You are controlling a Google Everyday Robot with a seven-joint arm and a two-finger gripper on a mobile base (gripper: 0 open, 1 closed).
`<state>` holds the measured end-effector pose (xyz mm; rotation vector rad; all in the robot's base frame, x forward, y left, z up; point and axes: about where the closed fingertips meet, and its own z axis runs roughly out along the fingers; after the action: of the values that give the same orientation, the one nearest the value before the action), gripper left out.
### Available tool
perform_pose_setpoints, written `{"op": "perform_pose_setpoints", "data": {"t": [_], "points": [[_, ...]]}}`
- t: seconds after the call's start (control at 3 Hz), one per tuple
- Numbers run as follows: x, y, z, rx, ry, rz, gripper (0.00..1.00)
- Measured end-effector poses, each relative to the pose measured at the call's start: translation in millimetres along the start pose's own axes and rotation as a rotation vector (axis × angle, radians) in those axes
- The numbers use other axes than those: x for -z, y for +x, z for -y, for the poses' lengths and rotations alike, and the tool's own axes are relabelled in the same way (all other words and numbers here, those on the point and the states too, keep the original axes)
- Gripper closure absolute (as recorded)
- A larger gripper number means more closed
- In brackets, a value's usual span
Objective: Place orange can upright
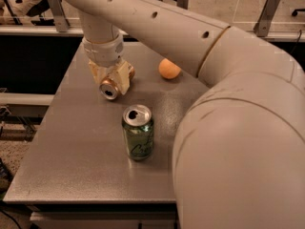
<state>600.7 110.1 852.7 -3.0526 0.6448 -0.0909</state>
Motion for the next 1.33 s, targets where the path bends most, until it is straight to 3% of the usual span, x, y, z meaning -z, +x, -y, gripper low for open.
{"op": "perform_pose_setpoints", "data": {"t": [0.33, 0.67, 1.0, 1.33], "points": [[12.8, -4.8, 0.1, -0.044, 0.045, 0.035, 0.8], [46.8, -10.4, -8.3, -0.186, 0.164, 0.135, 1.0], [73.0, -25.9, -21.0, -0.353, 0.247, 0.308, 1.0], [91.6, -41.2, -25.7, -0.468, 0.298, 0.463, 1.0]]}}
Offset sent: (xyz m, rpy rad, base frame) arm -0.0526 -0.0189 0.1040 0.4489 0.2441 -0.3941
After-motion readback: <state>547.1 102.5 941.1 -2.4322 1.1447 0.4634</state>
